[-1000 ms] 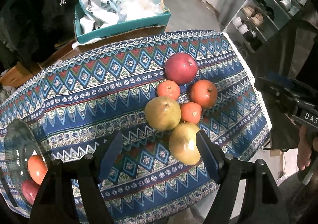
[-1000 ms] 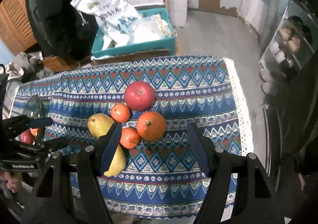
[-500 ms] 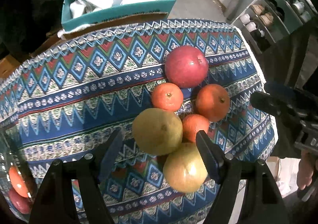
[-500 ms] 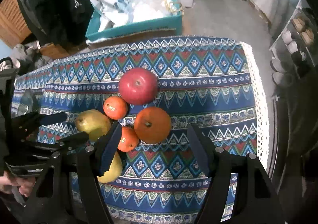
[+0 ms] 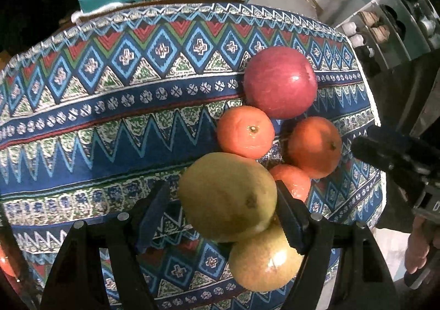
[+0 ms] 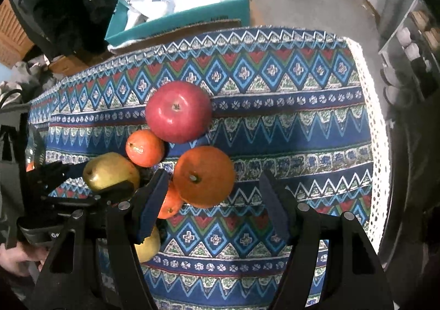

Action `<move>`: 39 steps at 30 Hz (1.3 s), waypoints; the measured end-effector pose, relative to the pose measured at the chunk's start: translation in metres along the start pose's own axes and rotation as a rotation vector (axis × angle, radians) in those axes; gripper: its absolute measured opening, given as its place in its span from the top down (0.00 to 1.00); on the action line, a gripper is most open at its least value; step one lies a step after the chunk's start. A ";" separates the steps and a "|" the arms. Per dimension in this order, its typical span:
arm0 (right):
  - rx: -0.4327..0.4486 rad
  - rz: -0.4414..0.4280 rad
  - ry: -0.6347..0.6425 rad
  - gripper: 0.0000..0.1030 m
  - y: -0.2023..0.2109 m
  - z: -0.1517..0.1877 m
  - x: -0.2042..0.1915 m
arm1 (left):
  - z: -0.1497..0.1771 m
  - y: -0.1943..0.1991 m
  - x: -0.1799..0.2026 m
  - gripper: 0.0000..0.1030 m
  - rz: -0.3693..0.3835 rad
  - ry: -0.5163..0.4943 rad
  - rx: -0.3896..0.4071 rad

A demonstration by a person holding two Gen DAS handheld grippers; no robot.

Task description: Organize fruits

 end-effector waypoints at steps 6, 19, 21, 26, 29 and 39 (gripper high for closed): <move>-0.014 -0.001 0.000 0.32 -0.007 0.000 -0.001 | 0.000 -0.013 0.000 0.35 0.039 0.005 -0.014; -0.052 -0.011 -0.015 0.32 -0.031 -0.003 -0.008 | 0.002 0.005 -0.012 0.35 0.001 -0.028 0.018; -0.058 -0.013 -0.008 0.32 -0.035 -0.003 -0.013 | 0.002 0.011 -0.015 0.35 -0.005 -0.032 0.030; -0.081 0.004 0.017 0.32 -0.049 -0.001 -0.026 | 0.003 0.021 -0.017 0.35 -0.019 -0.046 0.046; -0.094 0.024 0.022 0.32 -0.058 0.000 -0.028 | 0.003 0.025 -0.017 0.35 -0.021 -0.050 0.048; -0.127 0.014 -0.014 0.32 -0.078 -0.007 -0.031 | 0.003 0.033 -0.019 0.35 -0.026 -0.045 0.058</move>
Point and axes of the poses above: each gripper's, at about its wrist camera, not at the fingertips, and y roughly against the way its jaws point, x to its right, z to its underside, the point moved 4 cm from there along -y, roughly the way its jaws point, and after that the axes turned 13 degrees about z, right-handed, at the moved point
